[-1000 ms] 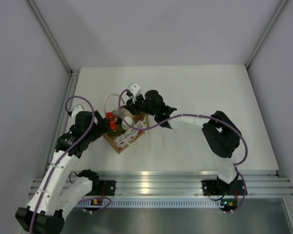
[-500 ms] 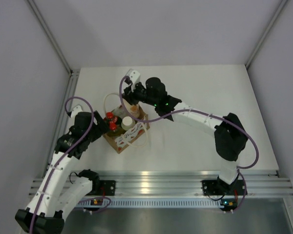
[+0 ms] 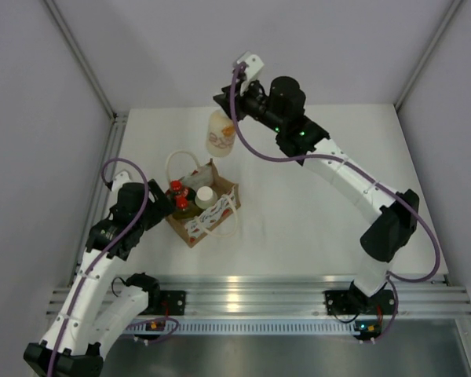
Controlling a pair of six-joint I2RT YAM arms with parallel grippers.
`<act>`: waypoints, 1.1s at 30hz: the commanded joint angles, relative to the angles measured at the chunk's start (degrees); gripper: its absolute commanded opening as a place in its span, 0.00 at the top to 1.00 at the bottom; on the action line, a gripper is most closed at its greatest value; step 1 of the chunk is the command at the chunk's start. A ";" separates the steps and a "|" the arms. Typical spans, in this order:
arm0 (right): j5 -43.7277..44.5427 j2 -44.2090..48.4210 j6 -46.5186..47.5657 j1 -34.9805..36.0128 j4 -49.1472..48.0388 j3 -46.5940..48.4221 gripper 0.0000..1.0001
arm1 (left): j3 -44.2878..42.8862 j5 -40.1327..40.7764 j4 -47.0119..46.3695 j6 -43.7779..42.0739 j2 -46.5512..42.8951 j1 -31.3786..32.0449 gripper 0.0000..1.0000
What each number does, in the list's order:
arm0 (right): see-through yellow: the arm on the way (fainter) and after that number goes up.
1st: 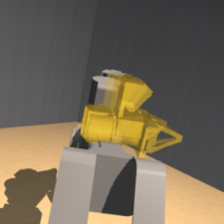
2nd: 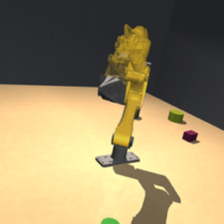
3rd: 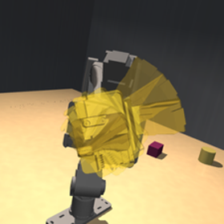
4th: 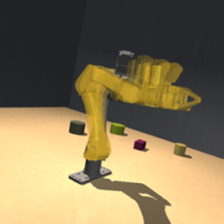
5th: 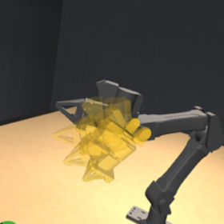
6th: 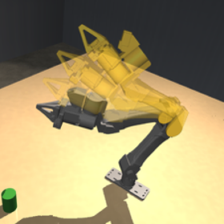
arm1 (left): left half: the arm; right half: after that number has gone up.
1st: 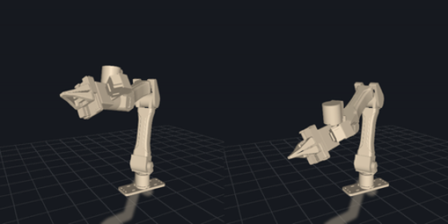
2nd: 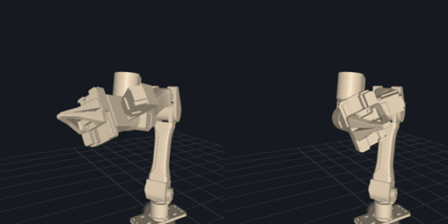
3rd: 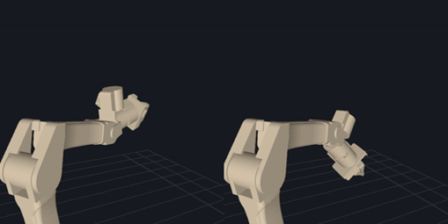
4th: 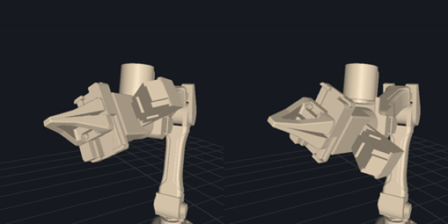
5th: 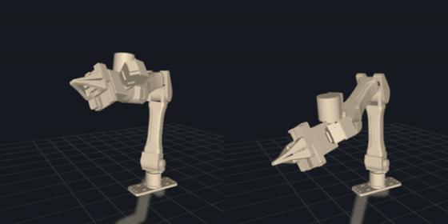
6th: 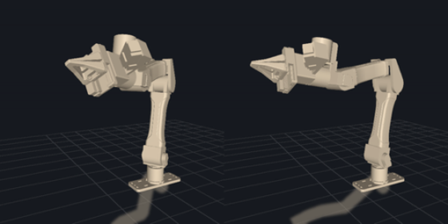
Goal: Take the personal care products out of the canvas bag
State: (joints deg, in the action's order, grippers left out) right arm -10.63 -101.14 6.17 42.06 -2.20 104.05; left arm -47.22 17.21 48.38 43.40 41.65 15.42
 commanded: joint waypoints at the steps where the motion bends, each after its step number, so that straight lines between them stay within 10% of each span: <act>1: -0.62 5.17 -1.69 -3.91 -5.27 3.62 1.00 | 0.55 0.63 -2.24 0.37 -0.52 0.14 0.02; 33: 10.28 4.82 10.17 -12.09 -26.19 -26.79 1.00 | 0.11 0.10 -2.15 0.11 -0.96 0.14 0.02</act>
State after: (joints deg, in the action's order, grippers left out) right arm -1.50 -99.48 14.02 30.87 -14.13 75.35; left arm -47.13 17.37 48.38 43.38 41.54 15.42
